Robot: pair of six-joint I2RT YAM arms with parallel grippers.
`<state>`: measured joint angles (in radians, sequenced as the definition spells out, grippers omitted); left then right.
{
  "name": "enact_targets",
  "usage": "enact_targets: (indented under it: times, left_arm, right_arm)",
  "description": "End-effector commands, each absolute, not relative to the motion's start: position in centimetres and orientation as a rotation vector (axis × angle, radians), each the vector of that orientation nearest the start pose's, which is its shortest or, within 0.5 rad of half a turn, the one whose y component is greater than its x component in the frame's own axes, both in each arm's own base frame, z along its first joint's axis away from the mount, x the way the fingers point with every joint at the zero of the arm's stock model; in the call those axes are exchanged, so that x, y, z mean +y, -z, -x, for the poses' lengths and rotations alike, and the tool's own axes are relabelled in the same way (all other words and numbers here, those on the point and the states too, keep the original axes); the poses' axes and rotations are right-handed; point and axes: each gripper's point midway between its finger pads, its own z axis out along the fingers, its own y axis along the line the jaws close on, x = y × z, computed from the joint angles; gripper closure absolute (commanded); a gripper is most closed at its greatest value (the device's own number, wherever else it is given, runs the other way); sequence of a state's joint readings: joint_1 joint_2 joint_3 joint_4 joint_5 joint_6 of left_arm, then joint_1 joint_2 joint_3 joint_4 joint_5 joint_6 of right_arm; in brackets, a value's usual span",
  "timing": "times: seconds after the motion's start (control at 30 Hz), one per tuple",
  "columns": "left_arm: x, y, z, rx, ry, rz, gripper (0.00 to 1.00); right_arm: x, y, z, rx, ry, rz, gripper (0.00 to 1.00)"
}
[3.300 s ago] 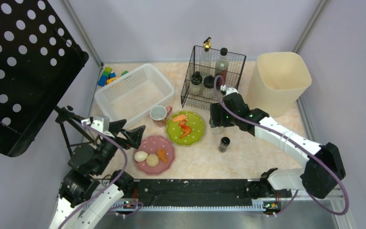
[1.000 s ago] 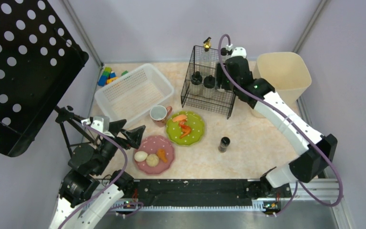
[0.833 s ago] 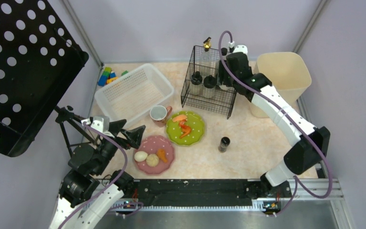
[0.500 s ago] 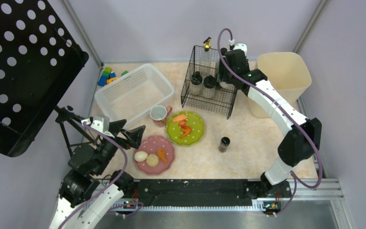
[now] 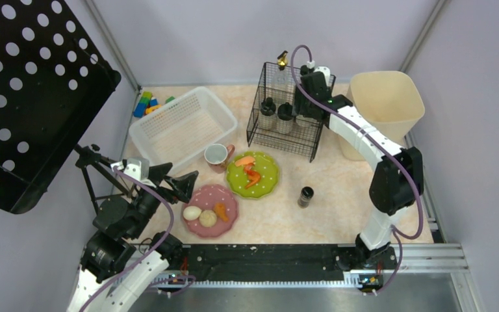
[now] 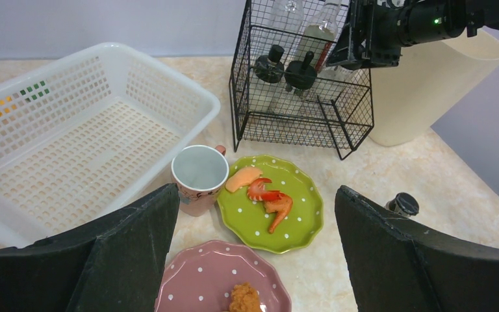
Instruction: Clear the kitchen counter
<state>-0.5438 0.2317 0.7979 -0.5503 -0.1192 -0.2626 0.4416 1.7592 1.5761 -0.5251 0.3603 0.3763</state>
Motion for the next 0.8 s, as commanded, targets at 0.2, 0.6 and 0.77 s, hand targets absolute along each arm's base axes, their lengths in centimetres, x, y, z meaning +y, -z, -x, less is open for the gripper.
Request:
enact_targets:
  times: [0.2, 0.6, 0.77]
  left_arm:
    - [-9.1, -32.6, -16.6, 1.553, 0.561, -0.130, 0.06]
    - [-9.1, -32.6, -16.5, 1.552, 0.561, -0.131, 0.06]
    - [-9.1, -32.6, -16.6, 1.556, 0.559, -0.130, 0.06]
  right_arm:
    - [15.9, -18.0, -47.4, 2.207, -0.065, -0.213, 0.52]
    - [14.8, -15.1, -48.0, 2.260, -0.032, -0.253, 0.35]
    - [14.7, -15.2, -48.0, 2.260, -0.035, -0.257, 0.22]
